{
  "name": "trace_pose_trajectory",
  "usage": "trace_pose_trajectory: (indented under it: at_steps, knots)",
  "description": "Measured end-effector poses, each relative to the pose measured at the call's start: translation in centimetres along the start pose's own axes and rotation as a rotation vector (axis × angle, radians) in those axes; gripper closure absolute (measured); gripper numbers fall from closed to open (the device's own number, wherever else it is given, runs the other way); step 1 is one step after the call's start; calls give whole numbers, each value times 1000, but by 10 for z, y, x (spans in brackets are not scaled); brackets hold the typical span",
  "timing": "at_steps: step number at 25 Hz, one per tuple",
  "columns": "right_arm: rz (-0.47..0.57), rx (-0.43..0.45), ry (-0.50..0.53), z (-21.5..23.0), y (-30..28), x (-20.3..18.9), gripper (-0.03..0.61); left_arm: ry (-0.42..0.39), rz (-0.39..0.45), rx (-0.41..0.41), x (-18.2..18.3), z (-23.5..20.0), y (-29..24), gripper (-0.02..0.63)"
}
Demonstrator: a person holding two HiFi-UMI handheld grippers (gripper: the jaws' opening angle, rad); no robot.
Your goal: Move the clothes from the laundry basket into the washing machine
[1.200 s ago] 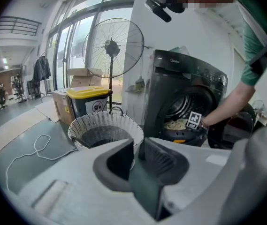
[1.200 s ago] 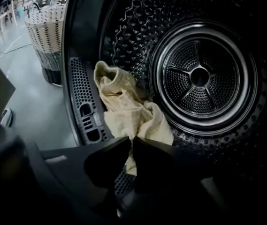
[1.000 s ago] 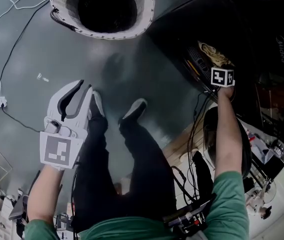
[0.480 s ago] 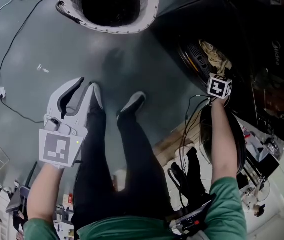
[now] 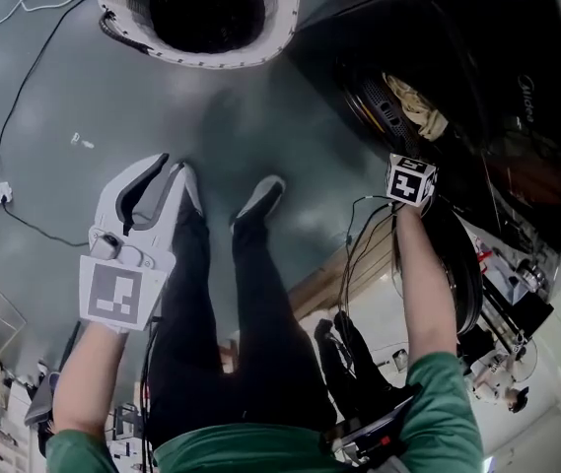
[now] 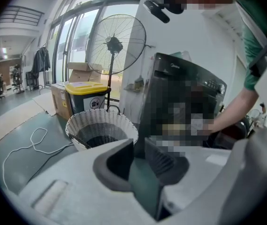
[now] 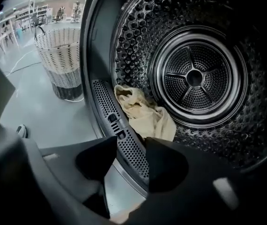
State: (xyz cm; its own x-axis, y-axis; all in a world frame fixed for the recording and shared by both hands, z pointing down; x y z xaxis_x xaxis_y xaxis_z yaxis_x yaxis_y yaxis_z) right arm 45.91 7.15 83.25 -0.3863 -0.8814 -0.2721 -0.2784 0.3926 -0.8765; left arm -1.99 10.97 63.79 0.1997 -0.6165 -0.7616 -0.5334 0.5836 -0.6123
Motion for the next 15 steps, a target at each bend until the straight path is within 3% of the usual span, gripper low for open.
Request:
trace_pose_trajectory:
  at_steps: [2, 6, 10, 15]
  knots:
    - [-3, -11, 50, -3, -5, 0, 387, 1, 3, -9, 0, 1, -5, 540]
    - [20, -90, 268, -9, -31, 15, 411, 6, -11, -6, -8, -1, -13, 540]
    - [-12, -145, 230, 8, -59, 20, 426, 37, -9, 24, -21, 0, -13, 540]
    - [-17, -206, 181, 28, -80, 25, 532, 70, 13, 49, -44, -8, -12, 540]
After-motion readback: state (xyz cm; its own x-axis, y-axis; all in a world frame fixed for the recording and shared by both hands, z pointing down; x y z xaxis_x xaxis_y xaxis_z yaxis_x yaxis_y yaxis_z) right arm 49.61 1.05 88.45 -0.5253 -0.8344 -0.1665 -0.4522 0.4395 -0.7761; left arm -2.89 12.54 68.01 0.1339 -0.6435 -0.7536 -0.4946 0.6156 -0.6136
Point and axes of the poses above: the fingertips, and each gripper's own axes: y backward along the fingers, z to its right, x out of its top, the point moved 7 cm from there along y, backward along the fingers, and after that the axes turned 2 degrees about -z, right-handed, at the moved point
